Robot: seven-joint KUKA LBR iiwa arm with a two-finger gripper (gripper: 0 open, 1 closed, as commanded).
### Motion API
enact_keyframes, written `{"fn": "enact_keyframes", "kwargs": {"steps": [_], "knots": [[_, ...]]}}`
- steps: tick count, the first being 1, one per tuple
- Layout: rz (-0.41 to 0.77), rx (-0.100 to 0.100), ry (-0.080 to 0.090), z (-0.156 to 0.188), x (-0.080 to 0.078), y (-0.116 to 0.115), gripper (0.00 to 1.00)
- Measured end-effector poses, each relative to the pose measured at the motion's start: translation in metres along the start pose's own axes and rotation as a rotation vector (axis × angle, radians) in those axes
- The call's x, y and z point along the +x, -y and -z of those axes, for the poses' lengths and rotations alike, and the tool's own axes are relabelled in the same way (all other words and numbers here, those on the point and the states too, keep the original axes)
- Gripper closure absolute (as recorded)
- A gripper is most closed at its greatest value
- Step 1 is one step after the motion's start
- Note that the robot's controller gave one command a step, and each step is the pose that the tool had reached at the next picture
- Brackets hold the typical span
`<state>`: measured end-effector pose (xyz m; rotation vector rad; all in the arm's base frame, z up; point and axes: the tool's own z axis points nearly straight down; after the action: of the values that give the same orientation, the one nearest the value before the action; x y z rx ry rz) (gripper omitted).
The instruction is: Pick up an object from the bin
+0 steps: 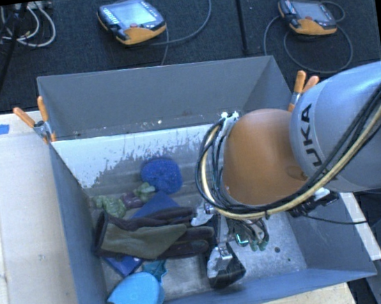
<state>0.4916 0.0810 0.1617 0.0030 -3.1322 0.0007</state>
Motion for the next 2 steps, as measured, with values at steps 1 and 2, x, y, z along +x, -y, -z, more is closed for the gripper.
{"fn": "enact_keyframes", "kwargs": {"steps": [1, 2], "knots": [[-0.002, -0.001, 0.007, 0.003, -0.002, 0.000, 0.00], [-0.122, -0.007, 0.037, -0.080, -0.016, 0.009, 1.00]]}}
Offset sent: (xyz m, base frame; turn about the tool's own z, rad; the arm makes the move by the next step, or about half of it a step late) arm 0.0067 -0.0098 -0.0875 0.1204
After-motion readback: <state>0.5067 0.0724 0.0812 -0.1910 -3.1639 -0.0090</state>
